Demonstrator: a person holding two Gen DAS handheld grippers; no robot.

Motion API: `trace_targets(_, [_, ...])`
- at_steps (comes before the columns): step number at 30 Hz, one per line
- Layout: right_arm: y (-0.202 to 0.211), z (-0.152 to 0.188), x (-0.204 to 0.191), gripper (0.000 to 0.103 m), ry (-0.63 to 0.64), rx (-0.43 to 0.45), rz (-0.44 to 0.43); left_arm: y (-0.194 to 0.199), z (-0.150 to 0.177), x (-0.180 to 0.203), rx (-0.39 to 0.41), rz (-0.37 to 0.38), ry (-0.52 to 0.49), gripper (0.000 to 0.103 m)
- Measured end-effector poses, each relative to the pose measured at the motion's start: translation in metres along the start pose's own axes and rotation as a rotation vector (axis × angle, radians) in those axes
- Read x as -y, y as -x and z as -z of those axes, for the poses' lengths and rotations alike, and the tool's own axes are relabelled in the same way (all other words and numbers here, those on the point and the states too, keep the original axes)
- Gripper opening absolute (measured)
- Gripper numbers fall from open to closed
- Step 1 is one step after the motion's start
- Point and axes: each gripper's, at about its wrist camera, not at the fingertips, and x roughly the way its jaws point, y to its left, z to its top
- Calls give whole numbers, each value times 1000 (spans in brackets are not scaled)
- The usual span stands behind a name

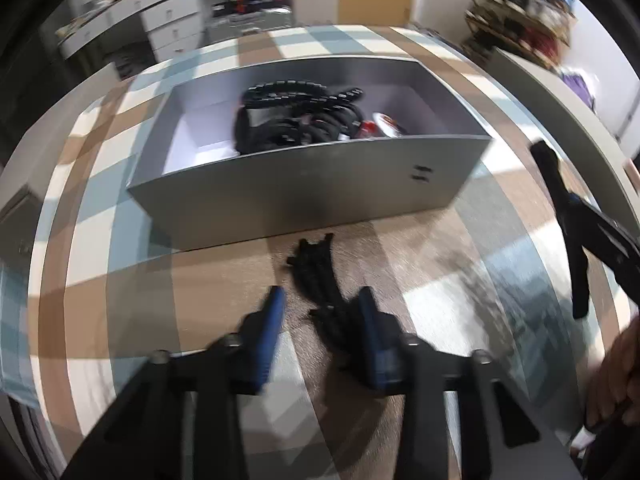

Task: Organize jewelry
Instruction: 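Close the right tool on a black curved comb while the left tool grasps the other comb, then carry the comb in the left tool while the right tool carries its comb over the box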

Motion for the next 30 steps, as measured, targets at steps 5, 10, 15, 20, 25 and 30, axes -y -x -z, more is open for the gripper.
trace_targets(5, [-1,0,-2,14,11,0,6,2,2,-1,-8,50,7,17])
trace_targets(10, [0,1,-4,14,13,-6,10,9,4,0,14,65,10,17])
trace_targets(15, [0,-2,-5,14,-8,-7,22,22,4,-2,36,127,2,16])
trace_targets(20, [-2,-8,-17,14,28,-1,15,37,3,-12,84,158,9,8])
trace_targets(25, [-10,-12,-28,14,47,-6,3,29,6,-25,68,188,46,8])
trace_targets(30, [-16,-12,-32,14,57,-16,4,25,13,-18,39,253,27,29])
